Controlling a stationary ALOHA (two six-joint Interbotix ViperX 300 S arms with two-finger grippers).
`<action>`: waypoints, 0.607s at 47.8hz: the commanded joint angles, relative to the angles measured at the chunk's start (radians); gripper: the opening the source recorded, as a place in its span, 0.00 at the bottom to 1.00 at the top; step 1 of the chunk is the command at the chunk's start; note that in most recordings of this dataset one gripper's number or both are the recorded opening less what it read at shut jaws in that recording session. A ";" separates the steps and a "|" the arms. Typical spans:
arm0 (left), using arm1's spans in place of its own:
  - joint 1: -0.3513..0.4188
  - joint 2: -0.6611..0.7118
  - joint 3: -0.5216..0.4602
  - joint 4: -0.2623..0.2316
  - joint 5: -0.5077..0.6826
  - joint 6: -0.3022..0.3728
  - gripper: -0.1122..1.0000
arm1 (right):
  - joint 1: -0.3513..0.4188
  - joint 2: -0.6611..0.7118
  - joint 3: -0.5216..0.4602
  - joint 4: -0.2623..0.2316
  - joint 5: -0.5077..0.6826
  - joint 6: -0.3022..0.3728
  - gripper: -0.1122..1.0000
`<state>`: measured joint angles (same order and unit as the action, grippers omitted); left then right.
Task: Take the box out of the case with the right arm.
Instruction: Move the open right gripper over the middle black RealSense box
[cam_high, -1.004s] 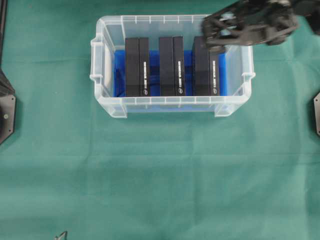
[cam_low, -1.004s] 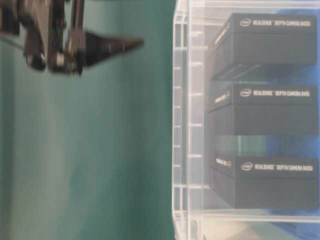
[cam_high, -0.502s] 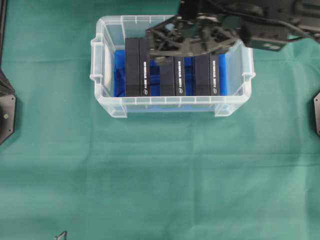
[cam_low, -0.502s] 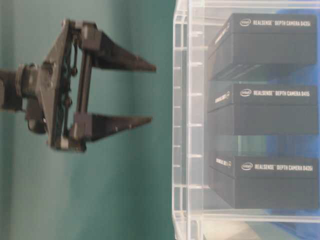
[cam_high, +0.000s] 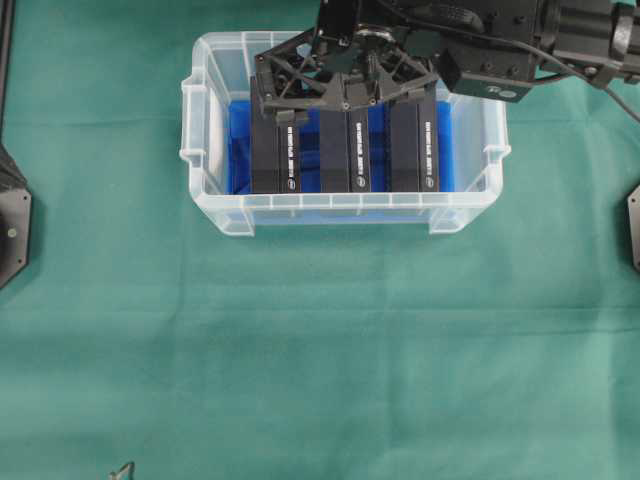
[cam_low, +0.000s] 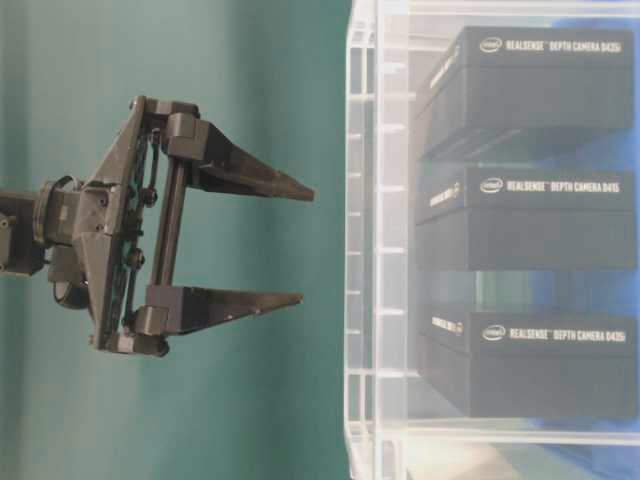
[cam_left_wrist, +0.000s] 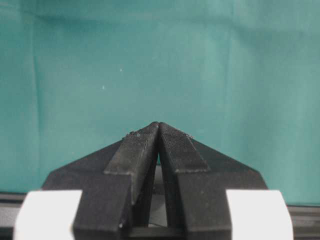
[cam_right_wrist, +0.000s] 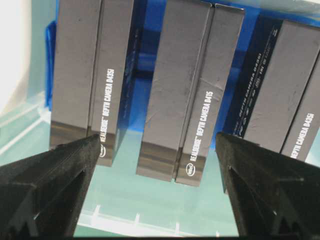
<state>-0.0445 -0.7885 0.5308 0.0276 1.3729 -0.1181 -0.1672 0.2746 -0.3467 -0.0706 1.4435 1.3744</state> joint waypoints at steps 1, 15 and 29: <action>-0.003 0.002 -0.025 0.003 -0.003 0.002 0.12 | 0.002 -0.018 -0.025 -0.003 0.000 0.000 0.93; -0.003 0.002 -0.025 0.003 -0.003 0.002 0.12 | 0.002 -0.018 -0.017 -0.012 0.000 -0.005 0.93; -0.006 0.003 -0.026 0.003 -0.003 0.002 0.12 | 0.000 -0.018 -0.012 -0.017 0.002 -0.006 0.93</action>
<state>-0.0460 -0.7885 0.5308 0.0276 1.3729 -0.1181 -0.1672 0.2746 -0.3467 -0.0844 1.4435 1.3698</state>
